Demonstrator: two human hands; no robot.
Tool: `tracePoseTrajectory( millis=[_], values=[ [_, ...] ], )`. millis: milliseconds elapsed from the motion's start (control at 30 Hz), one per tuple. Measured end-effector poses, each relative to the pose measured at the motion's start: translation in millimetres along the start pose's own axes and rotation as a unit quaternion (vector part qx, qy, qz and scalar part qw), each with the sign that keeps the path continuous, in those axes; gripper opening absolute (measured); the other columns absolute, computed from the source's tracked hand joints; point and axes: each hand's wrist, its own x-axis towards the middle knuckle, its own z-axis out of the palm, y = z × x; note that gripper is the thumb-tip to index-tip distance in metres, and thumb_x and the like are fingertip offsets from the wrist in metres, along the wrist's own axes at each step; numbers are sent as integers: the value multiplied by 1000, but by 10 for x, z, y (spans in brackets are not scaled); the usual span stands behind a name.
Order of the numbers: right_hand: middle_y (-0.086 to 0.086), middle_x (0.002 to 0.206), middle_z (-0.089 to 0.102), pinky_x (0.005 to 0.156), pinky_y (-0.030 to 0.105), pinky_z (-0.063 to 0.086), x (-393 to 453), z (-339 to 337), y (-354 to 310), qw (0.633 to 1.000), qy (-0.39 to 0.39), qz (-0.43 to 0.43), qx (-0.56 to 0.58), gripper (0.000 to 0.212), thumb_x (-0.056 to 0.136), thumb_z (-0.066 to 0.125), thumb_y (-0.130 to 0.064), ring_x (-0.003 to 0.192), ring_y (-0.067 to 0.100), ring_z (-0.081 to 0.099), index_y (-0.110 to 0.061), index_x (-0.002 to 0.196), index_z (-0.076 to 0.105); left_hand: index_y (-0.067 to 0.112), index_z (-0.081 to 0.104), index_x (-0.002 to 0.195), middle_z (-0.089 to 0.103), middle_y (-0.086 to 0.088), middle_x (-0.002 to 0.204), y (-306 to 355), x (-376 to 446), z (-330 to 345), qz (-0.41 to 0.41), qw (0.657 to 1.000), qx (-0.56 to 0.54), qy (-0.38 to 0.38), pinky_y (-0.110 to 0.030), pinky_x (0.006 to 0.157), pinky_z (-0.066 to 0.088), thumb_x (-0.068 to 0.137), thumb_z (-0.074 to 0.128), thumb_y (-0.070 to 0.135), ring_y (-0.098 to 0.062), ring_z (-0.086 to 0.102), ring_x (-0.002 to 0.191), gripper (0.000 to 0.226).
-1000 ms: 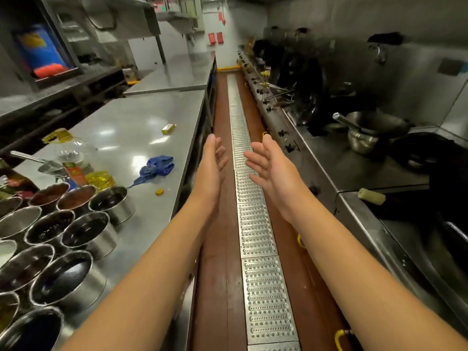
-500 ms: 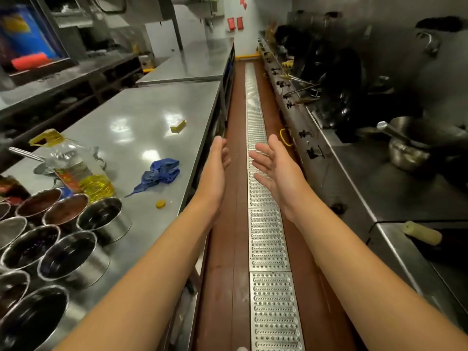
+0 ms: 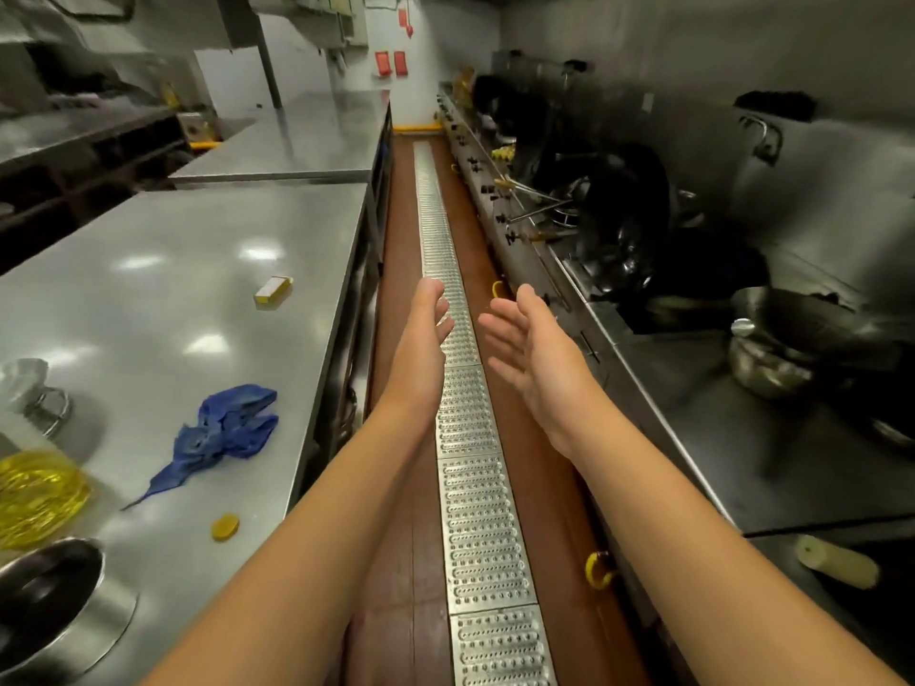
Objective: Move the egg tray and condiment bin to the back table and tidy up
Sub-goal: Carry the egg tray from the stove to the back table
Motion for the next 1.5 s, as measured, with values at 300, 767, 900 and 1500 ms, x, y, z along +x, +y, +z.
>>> tracePoseTrajectory(
  millis=[300,767,900,1500],
  values=[
    [-1,134,61,114,41,37,1400,-367,-139,999,-24,-3,38,54,101,37,-54,129,13,52,-20,140,52,40,57,113,69,30,97,-70,1344,382,15,1000,13,12,-2,59,46,101,26,58,14,63,91,38],
    [1,146,53,114,39,35,3381,-102,56,994,-100,33,35,60,101,31,-57,129,10,49,-19,145,46,32,47,142,50,8,142,-310,3070,48,-6,994,20,111,-36,114,29,97,26,64,-6,51,126,59],
    [3,141,56,113,40,36,3912,95,89,994,-94,47,33,56,102,32,-54,132,14,48,-17,140,50,33,48,140,51,10,139,-436,3586,-175,-14,993,4,114,-36,116,28,98,25,63,-3,52,122,57],
    [0,129,64,108,39,40,6259,272,-43,999,-22,36,33,52,99,38,-56,125,14,54,-19,131,58,43,57,104,68,32,93,-559,6118,-279,-9,1000,15,19,-1,57,44,101,24,57,20,61,84,36]
  ],
)
